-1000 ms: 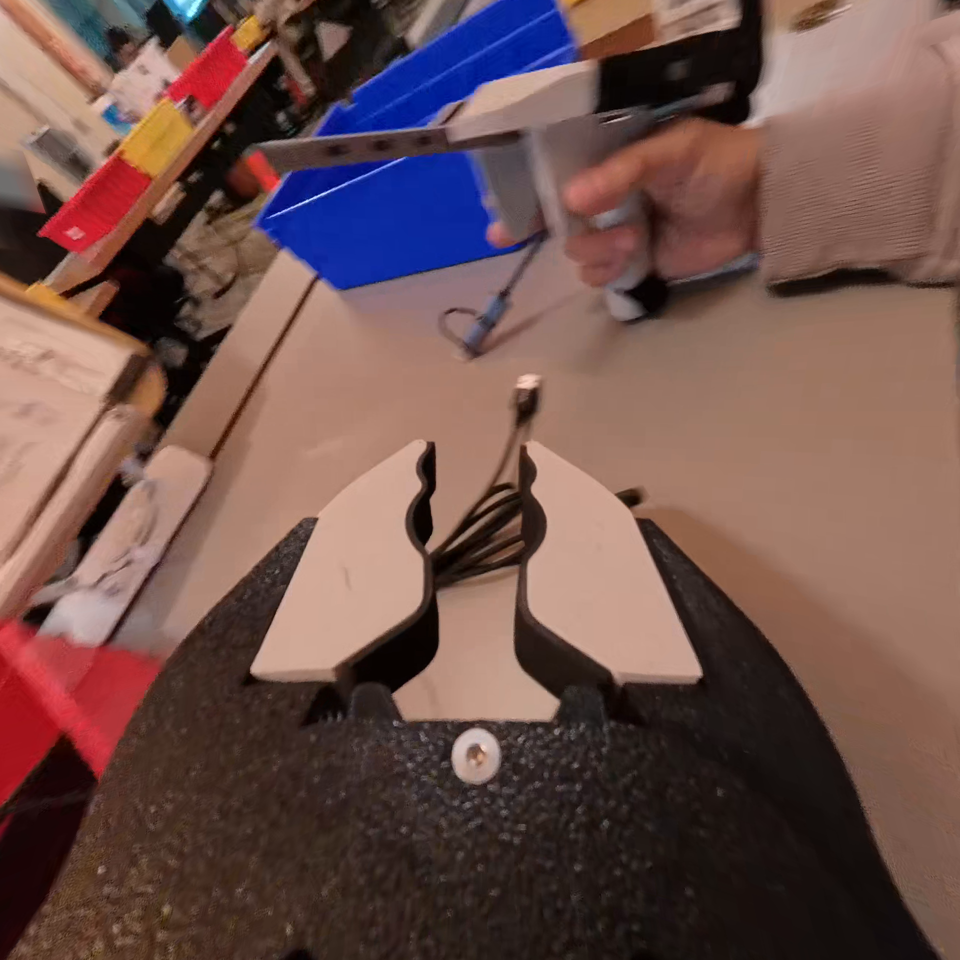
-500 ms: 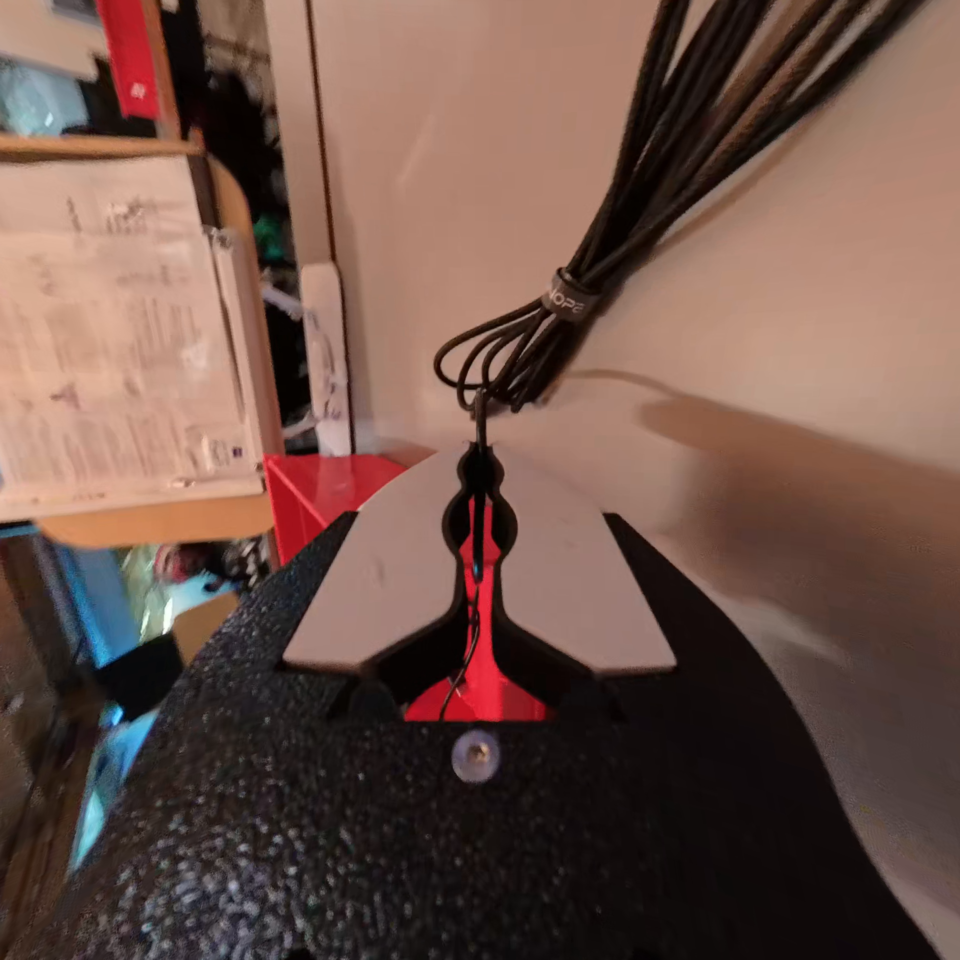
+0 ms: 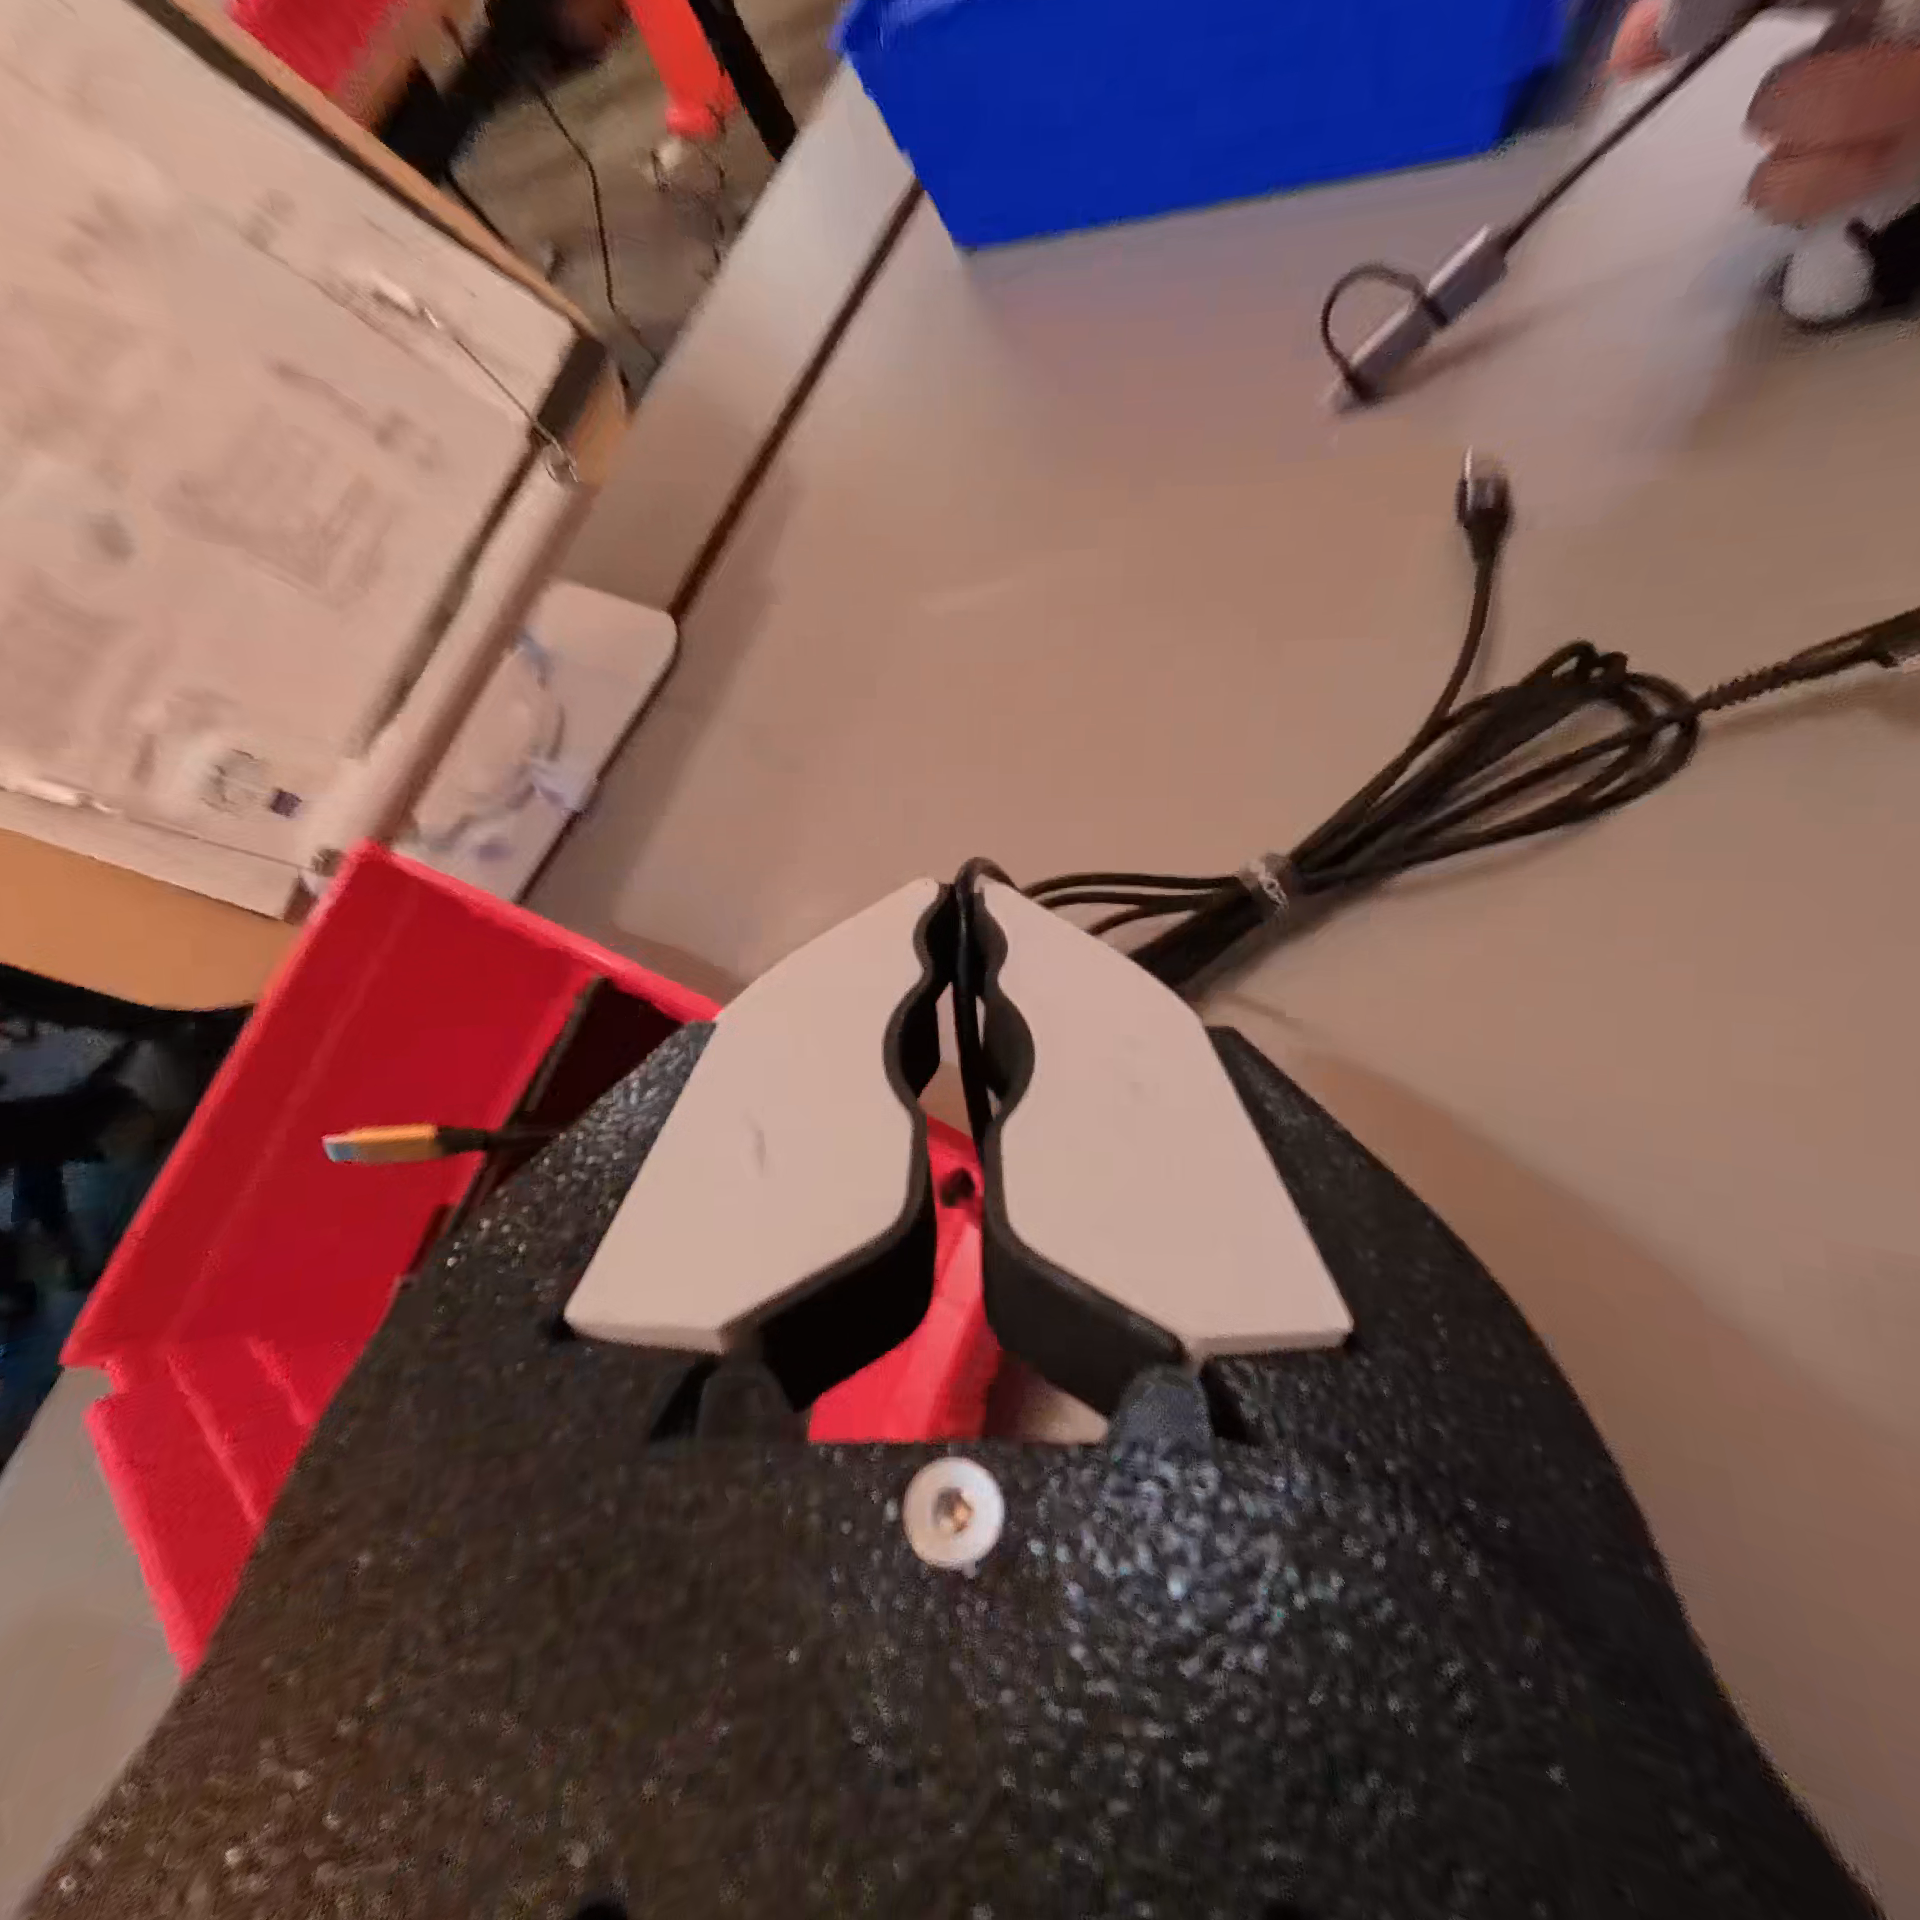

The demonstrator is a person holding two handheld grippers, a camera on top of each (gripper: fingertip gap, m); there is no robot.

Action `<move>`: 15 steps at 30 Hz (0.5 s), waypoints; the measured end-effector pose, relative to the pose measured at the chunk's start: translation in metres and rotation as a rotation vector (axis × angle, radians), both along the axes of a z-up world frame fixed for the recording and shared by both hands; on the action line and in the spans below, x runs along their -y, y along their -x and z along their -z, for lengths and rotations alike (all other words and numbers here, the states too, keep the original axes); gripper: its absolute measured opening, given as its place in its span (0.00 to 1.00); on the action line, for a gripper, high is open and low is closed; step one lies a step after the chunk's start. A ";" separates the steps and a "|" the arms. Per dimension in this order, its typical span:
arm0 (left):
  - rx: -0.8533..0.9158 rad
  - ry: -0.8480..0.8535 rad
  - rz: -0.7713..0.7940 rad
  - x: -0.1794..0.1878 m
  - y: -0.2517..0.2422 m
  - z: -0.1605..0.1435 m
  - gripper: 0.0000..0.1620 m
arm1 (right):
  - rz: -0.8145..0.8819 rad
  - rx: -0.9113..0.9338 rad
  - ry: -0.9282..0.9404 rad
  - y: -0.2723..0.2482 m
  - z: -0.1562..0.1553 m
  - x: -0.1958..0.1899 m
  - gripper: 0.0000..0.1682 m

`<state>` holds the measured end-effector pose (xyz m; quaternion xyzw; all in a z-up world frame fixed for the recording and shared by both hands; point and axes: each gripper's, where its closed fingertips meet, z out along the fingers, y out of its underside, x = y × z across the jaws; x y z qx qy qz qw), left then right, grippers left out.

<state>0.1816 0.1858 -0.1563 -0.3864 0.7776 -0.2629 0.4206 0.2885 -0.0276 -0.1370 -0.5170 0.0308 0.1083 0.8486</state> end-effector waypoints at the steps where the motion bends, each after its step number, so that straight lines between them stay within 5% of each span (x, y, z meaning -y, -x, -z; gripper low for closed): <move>1: -0.028 -0.003 -0.020 0.000 -0.001 0.009 0.01 | 0.000 0.000 -0.001 0.000 0.000 0.000 0.14; 8: 0.138 0.008 -0.123 0.016 -0.020 0.007 0.01 | 0.001 0.001 -0.002 0.000 0.000 0.000 0.15; 15: 0.311 0.165 -0.152 -0.022 0.001 -0.079 0.01 | -0.005 0.001 0.000 0.001 0.000 0.000 0.14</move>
